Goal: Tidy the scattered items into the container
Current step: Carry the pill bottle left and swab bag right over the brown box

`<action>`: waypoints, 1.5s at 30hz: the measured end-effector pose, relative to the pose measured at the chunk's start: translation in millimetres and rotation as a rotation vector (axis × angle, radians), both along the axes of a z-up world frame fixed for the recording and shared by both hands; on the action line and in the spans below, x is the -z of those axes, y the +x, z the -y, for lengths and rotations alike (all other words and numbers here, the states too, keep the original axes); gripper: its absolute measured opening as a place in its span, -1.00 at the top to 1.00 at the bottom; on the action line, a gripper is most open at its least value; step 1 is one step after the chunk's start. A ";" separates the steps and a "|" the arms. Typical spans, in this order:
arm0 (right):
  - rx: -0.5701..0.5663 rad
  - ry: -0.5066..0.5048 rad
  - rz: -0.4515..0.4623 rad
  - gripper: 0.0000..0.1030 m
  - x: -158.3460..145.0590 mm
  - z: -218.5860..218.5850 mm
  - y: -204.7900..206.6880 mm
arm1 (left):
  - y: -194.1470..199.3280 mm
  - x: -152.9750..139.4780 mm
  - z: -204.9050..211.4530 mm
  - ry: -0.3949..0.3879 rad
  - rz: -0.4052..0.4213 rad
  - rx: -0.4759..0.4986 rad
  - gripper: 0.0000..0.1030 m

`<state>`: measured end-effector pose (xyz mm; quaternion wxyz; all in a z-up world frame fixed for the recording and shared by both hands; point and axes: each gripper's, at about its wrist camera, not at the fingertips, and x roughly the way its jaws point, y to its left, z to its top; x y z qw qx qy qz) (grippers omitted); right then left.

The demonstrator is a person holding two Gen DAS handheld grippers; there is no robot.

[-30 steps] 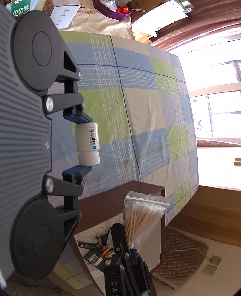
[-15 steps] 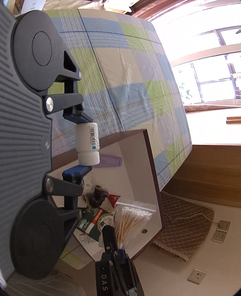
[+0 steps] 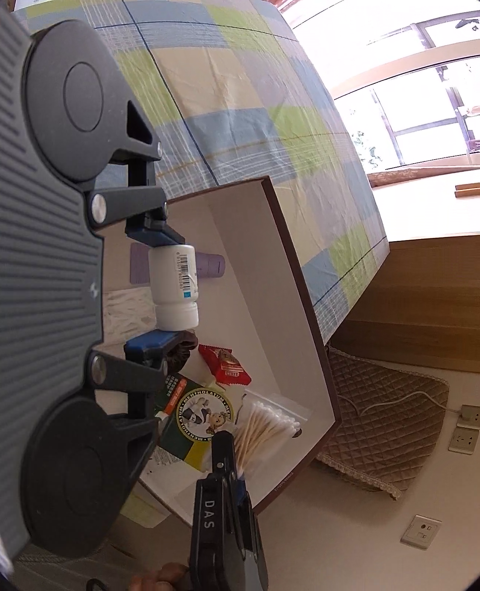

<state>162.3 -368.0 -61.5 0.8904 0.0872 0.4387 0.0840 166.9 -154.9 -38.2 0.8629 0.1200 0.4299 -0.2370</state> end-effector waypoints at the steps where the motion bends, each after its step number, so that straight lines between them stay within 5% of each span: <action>1: 0.011 -0.001 -0.001 0.48 1.4 2.8 1.1 | 2.1 1.3 2.9 0.002 -0.001 0.002 0.19; 28: 0.138 -0.027 -0.072 0.48 45.6 38.5 51.1 | 52.1 43.5 41.3 0.073 -0.057 -0.029 0.19; 45: 0.102 -0.050 -0.143 0.47 48.6 38.8 69.0 | 74.4 66.0 61.5 0.139 -0.079 -0.024 0.18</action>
